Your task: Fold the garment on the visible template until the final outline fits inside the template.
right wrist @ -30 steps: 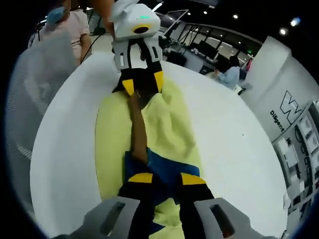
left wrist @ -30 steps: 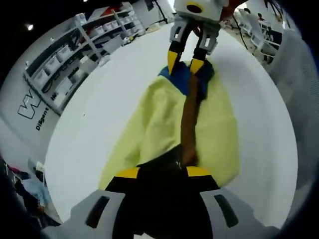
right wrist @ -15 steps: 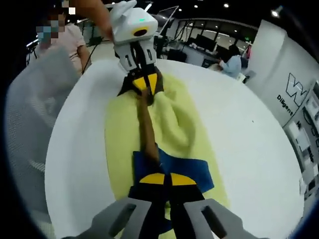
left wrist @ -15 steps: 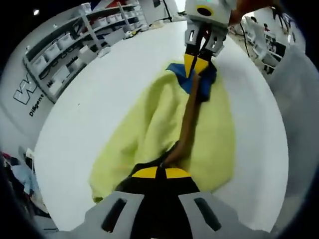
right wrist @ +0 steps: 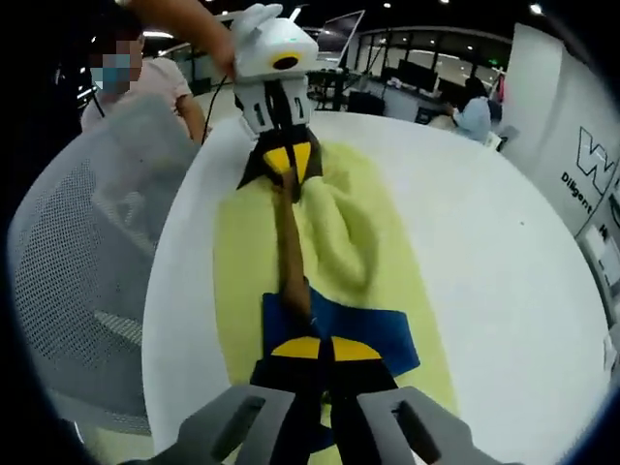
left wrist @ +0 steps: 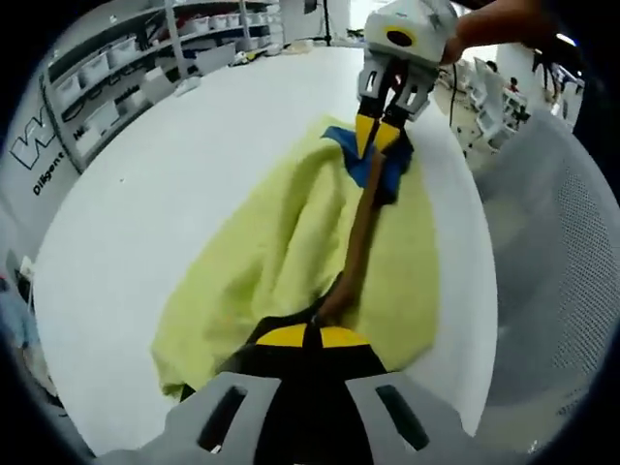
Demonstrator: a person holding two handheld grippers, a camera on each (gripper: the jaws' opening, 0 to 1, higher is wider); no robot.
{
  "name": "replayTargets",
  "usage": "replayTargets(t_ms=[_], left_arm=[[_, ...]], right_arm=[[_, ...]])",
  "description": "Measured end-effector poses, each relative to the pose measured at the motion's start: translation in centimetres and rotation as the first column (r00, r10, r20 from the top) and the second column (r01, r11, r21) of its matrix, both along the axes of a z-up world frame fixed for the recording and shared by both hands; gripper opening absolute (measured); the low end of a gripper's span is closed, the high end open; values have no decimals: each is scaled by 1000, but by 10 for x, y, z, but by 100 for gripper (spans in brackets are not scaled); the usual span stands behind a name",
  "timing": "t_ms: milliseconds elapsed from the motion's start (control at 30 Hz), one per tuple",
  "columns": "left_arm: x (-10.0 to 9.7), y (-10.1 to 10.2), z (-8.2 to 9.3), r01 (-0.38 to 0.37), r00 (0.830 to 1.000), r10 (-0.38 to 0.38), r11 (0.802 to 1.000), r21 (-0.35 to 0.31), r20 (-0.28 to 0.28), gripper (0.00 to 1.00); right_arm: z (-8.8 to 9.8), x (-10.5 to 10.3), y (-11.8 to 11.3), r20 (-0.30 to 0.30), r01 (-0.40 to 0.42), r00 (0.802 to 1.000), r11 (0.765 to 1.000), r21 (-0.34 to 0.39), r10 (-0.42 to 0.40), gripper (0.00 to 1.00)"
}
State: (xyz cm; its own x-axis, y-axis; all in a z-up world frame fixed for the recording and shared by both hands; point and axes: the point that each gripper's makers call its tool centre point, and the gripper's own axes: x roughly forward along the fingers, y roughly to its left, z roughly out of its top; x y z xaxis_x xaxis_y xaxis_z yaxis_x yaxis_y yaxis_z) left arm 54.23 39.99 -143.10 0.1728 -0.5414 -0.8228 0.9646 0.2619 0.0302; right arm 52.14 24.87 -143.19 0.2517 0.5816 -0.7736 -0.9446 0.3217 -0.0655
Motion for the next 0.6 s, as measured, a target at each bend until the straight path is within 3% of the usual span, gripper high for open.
replayTargets(t_ms=[33,233,600], left_arm=[[-2,-1,2,-6,1000,6,1000,-7,-7,1],[-6,-4,22,-66,997,64,996,-62,-38,1],[25,-6,75,-136,989,143,978,-160,33,1]], right_arm=[[2,0,-1,-27,42,999,999,6,-42,0],[20,2,-5,-1,60,998,998,22,-60,0],[75,27,-3,92,124,987,986,113,-135,0]])
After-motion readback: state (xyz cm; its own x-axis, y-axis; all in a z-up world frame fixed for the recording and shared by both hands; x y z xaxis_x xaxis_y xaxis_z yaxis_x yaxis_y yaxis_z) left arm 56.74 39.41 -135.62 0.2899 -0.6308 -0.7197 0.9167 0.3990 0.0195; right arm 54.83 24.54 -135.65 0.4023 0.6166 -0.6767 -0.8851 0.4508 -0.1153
